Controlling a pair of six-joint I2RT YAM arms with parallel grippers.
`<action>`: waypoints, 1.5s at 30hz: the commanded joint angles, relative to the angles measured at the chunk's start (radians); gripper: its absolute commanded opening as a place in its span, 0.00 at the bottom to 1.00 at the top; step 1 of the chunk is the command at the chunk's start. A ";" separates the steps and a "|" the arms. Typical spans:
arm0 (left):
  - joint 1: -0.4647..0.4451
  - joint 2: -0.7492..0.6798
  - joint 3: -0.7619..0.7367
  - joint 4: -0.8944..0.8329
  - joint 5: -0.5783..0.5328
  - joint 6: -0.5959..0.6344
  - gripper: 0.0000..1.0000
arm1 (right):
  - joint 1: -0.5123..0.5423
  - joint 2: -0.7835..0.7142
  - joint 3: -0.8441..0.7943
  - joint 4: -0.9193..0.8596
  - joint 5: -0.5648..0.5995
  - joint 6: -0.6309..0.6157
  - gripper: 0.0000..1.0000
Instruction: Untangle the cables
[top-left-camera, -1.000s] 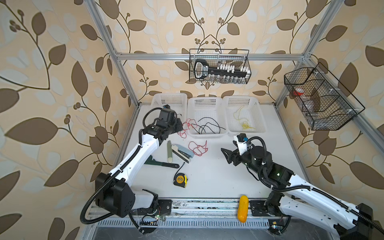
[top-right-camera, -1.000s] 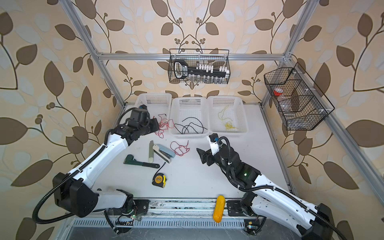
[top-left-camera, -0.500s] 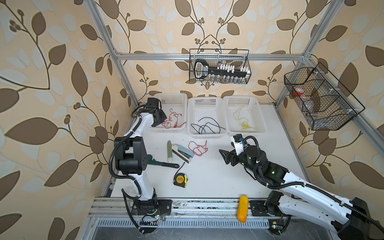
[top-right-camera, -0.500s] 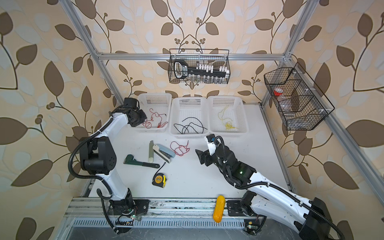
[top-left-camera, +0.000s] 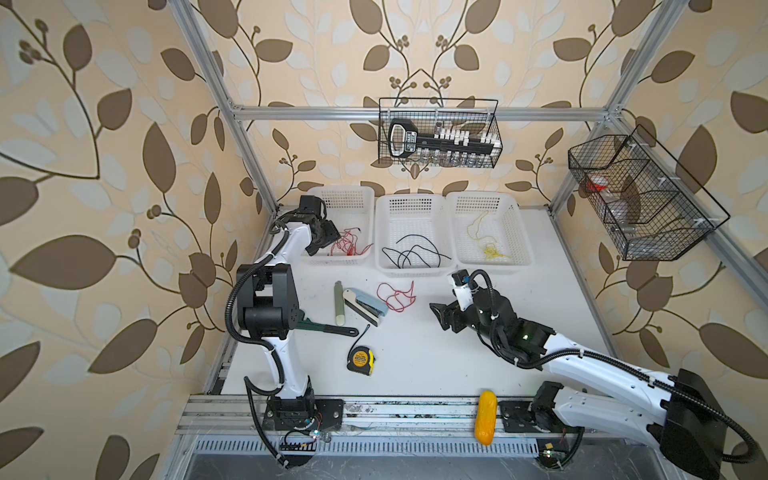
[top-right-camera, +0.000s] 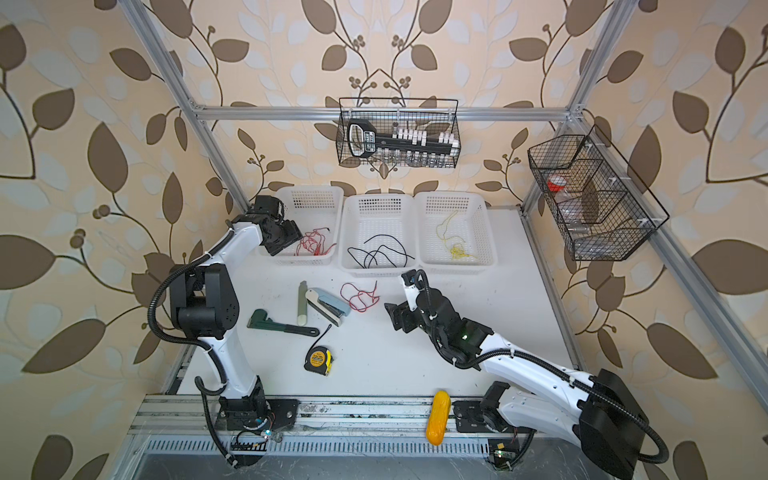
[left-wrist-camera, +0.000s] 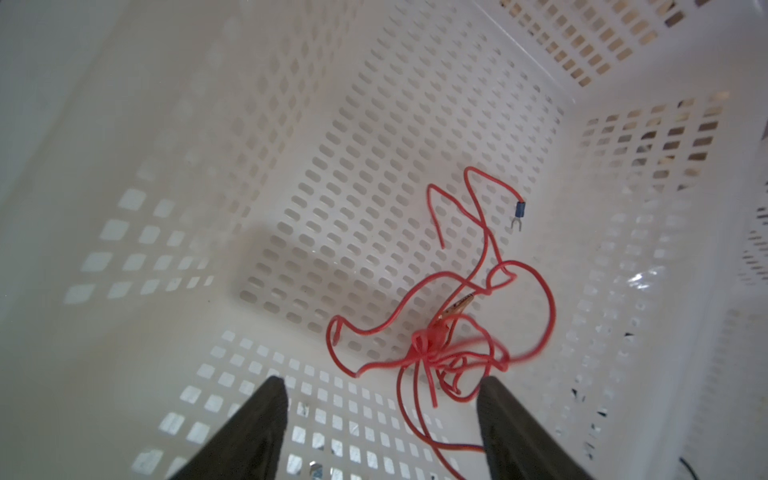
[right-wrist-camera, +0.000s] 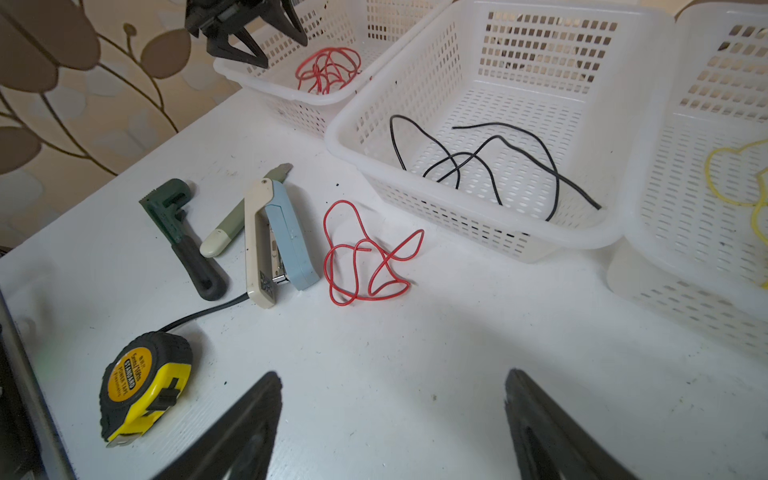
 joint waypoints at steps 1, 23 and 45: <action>-0.003 -0.110 -0.020 0.022 0.002 0.000 0.88 | 0.001 0.058 0.040 0.026 -0.011 0.015 0.84; -0.313 -0.699 -0.676 0.243 0.045 -0.140 0.99 | 0.035 0.527 0.299 0.147 0.099 0.085 0.74; -0.334 -0.757 -0.798 0.290 0.131 -0.155 0.99 | 0.053 0.747 0.389 0.133 0.218 0.229 0.47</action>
